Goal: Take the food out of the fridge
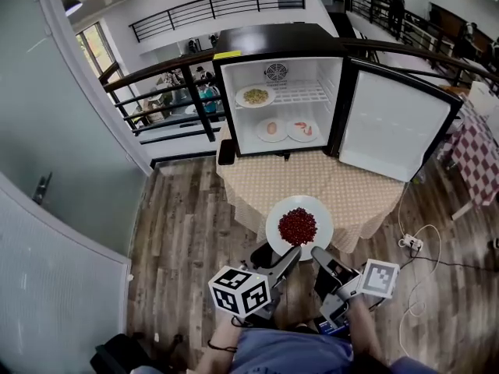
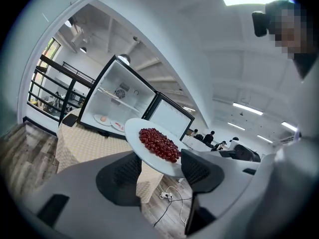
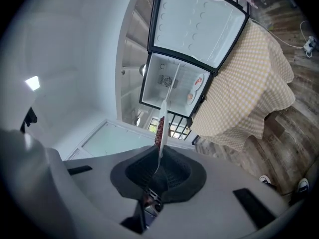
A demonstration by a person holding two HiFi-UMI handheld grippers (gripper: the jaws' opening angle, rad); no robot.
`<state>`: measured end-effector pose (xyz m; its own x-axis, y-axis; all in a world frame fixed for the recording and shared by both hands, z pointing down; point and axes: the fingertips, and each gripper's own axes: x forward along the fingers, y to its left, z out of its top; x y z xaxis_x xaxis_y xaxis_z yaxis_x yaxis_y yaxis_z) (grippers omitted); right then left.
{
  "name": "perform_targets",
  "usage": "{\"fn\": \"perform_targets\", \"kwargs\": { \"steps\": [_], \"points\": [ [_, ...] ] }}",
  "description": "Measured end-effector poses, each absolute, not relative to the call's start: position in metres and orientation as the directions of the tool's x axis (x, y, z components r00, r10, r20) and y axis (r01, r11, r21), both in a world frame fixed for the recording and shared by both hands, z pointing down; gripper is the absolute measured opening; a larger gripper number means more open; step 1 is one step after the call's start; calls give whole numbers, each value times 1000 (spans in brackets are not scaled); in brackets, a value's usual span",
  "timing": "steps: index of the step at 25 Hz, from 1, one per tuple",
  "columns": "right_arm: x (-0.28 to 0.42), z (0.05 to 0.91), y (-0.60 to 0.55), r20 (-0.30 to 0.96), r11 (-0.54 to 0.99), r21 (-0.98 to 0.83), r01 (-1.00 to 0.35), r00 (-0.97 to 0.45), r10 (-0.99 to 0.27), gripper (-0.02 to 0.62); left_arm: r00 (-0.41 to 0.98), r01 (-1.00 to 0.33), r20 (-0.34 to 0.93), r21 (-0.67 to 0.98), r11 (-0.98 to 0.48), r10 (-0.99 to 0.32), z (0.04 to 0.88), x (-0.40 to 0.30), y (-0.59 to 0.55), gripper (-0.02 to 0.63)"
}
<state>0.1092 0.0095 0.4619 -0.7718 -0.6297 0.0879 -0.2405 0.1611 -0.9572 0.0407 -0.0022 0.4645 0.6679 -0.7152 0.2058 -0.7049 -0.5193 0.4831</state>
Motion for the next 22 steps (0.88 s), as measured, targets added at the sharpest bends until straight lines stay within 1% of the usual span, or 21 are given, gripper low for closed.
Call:
{"fn": "perform_targets", "kwargs": {
  "steps": [8, 22],
  "points": [
    [139, 476, 68, 93, 152, -962, -226, -797, -596, 29, 638, -731, 229, 480, -485, -735, 478, 70, 59, 256],
    [143, 471, 128, 61, 200, -960, -194, -847, -528, 31, 573, -777, 227, 454, -435, -787, 475, 75, 124, 256]
  ]
}}
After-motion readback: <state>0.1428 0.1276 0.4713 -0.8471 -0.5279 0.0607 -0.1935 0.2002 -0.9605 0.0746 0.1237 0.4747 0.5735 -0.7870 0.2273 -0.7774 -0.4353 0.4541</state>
